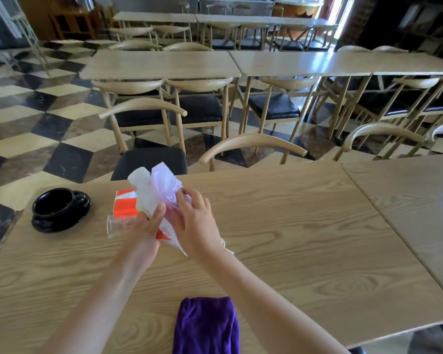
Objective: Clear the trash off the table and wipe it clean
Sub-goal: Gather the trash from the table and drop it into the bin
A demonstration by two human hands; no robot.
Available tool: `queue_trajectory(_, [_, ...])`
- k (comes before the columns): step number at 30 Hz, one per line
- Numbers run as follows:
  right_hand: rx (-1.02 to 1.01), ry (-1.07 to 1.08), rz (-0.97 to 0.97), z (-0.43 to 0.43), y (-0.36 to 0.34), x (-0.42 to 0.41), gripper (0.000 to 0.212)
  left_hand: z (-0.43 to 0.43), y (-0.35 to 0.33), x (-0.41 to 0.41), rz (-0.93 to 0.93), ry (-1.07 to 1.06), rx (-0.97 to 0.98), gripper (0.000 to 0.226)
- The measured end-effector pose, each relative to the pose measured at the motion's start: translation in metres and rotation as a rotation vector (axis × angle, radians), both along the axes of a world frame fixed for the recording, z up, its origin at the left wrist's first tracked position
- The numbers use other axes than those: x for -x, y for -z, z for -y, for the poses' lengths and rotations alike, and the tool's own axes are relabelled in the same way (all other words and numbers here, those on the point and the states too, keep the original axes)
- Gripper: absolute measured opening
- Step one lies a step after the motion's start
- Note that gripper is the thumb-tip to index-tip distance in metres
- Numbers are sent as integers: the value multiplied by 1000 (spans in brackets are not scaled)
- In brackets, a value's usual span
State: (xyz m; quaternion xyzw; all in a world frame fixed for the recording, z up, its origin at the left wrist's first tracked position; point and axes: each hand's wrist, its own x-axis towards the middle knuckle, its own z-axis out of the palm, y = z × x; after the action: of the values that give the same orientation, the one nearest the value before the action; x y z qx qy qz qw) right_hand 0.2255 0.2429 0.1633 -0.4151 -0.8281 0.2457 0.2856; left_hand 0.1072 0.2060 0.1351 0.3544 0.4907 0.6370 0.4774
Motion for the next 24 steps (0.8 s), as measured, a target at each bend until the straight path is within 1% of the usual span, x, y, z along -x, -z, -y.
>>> queue_trajectory(2, [25,-93,11,8,5,13,47,11,-4,10,29,-36,7,19])
queue_trajectory(3, [52,-150,22,13,7,19,51,18,-6,16,40,-60,19,27])
queue_trajectory(5, [99,-264,45,25,11,33,56,34,-2,32,57,-76,66,53])
queue_trajectory(6, [115,-311,53,30,13,40,57,42,-1,40,65,-76,79,58])
queue_trajectory(10, [161,-448,48,51,11,66,58,69,1,69,53,-89,92,51])
queue_trajectory(13, [270,-545,-61,65,2,81,54,86,2,90,35,-103,76,38])
queue_trajectory(14, [312,-567,-104,69,-1,85,50,92,3,97,24,-127,84,38])
queue_trajectory(17, [420,-575,-150,83,-3,100,46,111,10,117,54,-227,93,45])
queue_trajectory(19, [466,-555,-169,95,0,112,45,126,14,129,81,-273,91,45])
queue_trajectory(22, [503,-532,-170,118,6,132,43,153,17,142,51,-298,87,28])
queue_trajectory(24, [495,-520,-180,134,8,146,42,173,15,152,31,-306,79,24])
